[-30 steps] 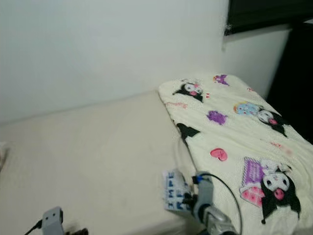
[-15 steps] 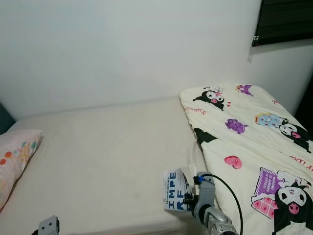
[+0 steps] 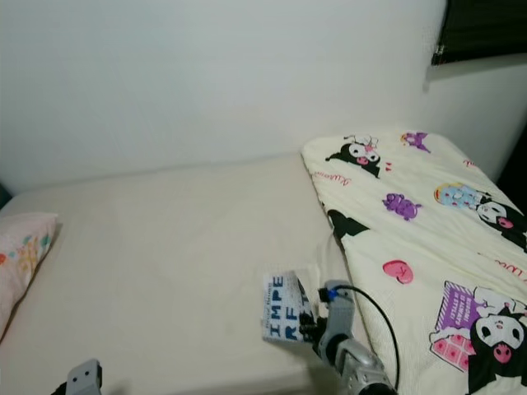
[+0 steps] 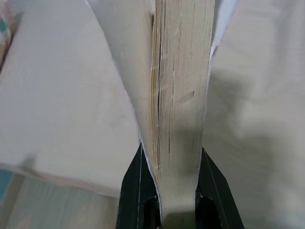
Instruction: Clean up the room
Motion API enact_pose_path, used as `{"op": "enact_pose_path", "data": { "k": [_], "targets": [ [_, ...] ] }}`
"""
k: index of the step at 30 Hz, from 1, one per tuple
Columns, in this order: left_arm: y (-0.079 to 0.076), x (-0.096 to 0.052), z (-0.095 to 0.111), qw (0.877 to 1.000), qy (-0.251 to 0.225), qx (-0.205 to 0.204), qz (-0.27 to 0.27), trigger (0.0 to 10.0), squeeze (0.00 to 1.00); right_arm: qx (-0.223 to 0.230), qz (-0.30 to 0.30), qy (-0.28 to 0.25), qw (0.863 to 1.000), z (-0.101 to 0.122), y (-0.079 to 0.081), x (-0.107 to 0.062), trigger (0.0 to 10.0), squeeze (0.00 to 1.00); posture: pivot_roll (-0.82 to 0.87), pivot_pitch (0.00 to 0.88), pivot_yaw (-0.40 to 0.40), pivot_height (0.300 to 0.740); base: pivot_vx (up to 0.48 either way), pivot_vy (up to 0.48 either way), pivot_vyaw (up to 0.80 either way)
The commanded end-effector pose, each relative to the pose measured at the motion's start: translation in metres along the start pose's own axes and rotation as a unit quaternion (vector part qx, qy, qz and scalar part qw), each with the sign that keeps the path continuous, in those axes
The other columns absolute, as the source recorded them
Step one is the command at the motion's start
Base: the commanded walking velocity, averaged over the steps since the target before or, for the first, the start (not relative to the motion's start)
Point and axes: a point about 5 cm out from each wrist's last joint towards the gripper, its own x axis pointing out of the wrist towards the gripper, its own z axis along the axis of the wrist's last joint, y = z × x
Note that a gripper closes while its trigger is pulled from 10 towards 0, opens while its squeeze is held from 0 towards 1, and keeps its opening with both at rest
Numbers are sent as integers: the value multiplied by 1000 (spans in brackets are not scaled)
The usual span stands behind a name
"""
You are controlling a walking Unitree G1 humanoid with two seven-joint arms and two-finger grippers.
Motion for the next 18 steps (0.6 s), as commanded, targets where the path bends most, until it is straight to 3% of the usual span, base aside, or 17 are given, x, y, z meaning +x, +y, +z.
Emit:
{"op": "enact_pose_path", "data": {
  "k": [1, 18],
  "targets": [
    [5, -1, -5, 1000, 6, 6, 9, 10000, 0, -8, 9, -12, 1000, 3, 4, 2, 10000, 0, -85, 0, 72, 740, 0, 0, 750],
    [5, -2, -6, 1000, 7, 28, 9, 10000, 0, -6, 15, -11, 1000, 0, 5, 1, 10000, 0, -87, 0, 74, 740, 0, 0, 748]
  ]
}}
